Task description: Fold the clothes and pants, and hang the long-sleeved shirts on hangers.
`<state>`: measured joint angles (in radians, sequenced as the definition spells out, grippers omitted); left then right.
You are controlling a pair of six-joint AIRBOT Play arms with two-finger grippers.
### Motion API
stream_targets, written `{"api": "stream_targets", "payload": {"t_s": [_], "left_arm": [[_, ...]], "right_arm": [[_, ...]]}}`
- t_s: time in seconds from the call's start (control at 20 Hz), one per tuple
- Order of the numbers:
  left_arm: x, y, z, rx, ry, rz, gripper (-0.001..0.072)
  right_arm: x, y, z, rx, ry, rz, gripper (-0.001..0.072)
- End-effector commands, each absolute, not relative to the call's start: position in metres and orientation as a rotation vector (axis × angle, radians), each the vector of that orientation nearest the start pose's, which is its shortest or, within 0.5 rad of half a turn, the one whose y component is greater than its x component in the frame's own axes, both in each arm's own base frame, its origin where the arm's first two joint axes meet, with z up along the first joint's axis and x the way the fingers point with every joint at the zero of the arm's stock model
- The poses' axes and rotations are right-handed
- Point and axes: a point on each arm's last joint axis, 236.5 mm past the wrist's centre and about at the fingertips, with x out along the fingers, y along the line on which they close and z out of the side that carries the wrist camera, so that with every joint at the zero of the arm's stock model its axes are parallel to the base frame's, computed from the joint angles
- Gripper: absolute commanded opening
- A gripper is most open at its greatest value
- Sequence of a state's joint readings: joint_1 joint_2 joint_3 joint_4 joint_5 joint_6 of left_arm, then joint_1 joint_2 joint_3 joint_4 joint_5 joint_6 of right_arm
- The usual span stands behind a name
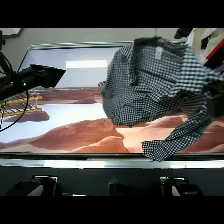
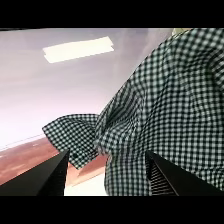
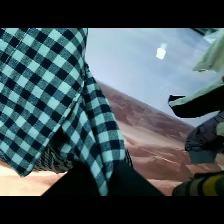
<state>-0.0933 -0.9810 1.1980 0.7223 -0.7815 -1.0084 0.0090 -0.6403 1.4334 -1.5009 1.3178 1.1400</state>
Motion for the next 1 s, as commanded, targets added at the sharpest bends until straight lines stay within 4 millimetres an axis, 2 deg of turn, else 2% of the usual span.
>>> {"api": "stream_targets", "payload": {"t_s": [0.0, 0.1, 0.25, 0.35, 0.5, 0.7, 0.8, 0.95], "left_arm": [[0.399, -0.162, 0.264, -0.248, 0.395, -0.610, 0.0558], [0.399, -0.163, 0.264, -0.266, 0.401, -0.608, 0.0557], [0.399, -0.163, 0.264, -0.289, 0.409, -0.604, 0.0557], [0.399, -0.163, 0.264, -0.290, 0.409, -0.603, 0.0557], [0.399, -0.163, 0.264, -0.290, 0.410, -0.604, 0.0557], [0.396, -0.165, 0.259, -0.284, 0.429, -0.614, 0.0557], [0.396, -0.165, 0.259, -0.285, 0.429, -0.614, 0.0557], [0.396, -0.165, 0.259, -0.284, 0.429, -0.614, 0.0557]], "right_arm": [[0.206, -0.014, 0.350, -0.231, 0.406, -0.014, 0.0018], [0.171, -0.024, 0.347, -0.207, 0.417, -0.058, 0.0018], [0.123, -0.047, 0.334, -0.037, 0.445, -0.196, 0.0018], [0.100, -0.062, 0.328, 0.005, 0.450, -0.274, 0.0018], [0.073, -0.099, 0.323, 0.044, 0.469, -0.458, 0.0018], [0.031, -0.157, 0.341, 0.116, 0.397, -0.777, 0.0018], [0.016, -0.174, 0.350, 0.106, 0.375, -0.878, 0.0018], [0.006, -0.192, 0.355, 0.083, 0.412, -1.018, 0.0018]]}}
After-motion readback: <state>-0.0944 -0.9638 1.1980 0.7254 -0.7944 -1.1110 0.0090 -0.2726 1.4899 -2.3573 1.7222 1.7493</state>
